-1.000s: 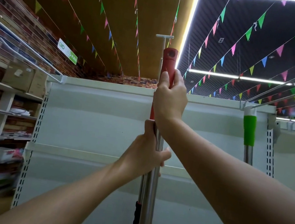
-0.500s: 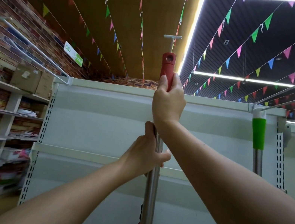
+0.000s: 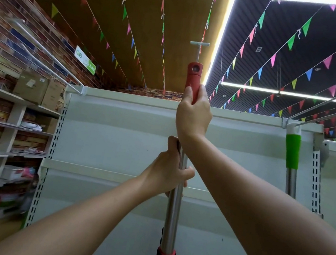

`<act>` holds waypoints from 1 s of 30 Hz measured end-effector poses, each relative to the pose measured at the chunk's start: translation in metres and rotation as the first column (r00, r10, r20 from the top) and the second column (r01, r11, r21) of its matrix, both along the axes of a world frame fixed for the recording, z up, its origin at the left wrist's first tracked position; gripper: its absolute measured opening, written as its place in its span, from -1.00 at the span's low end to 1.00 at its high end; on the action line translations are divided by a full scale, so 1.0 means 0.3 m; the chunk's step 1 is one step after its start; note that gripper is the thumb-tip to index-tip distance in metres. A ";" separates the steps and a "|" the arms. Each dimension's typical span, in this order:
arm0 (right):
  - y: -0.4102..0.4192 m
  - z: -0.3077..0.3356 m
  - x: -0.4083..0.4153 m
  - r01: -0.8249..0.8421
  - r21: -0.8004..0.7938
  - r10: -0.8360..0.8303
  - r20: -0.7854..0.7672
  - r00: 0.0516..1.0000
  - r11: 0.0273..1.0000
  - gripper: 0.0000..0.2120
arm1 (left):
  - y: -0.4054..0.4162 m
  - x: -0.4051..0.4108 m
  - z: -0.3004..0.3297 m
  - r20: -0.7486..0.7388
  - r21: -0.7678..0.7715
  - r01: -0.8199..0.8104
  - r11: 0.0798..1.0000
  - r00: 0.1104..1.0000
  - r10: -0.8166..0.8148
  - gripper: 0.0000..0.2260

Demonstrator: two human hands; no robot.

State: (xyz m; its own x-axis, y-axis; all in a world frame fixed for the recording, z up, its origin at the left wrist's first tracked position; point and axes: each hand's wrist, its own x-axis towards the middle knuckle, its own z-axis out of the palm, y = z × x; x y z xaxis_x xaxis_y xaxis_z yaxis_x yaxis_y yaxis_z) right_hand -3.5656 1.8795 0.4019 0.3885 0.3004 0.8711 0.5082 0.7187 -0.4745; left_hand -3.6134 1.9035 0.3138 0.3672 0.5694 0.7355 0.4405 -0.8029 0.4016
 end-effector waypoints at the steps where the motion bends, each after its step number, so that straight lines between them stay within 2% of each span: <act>1: -0.005 0.003 0.001 -0.005 -0.004 0.005 0.001 1.000 1.000 -0.61 | -0.003 0.000 0.003 -0.001 -0.012 0.000 1.000 1.000 0.000 -0.51; 13: 0.000 0.017 0.001 -0.012 0.007 0.012 -0.016 1.000 1.000 -0.67 | -0.026 -0.002 0.014 -0.013 0.018 -0.018 1.000 1.000 0.018 -0.49; 21: 0.016 0.011 0.019 0.006 0.004 -0.006 -0.001 1.000 1.000 -0.74 | -0.024 -0.004 0.009 -0.030 -0.022 -0.031 0.999 0.999 0.030 -0.53; 30: -0.005 0.004 0.003 -0.022 -0.015 0.021 -0.009 1.000 1.000 -0.66 | -0.043 -0.008 0.008 -0.030 -0.055 -0.031 0.998 0.999 0.029 -0.49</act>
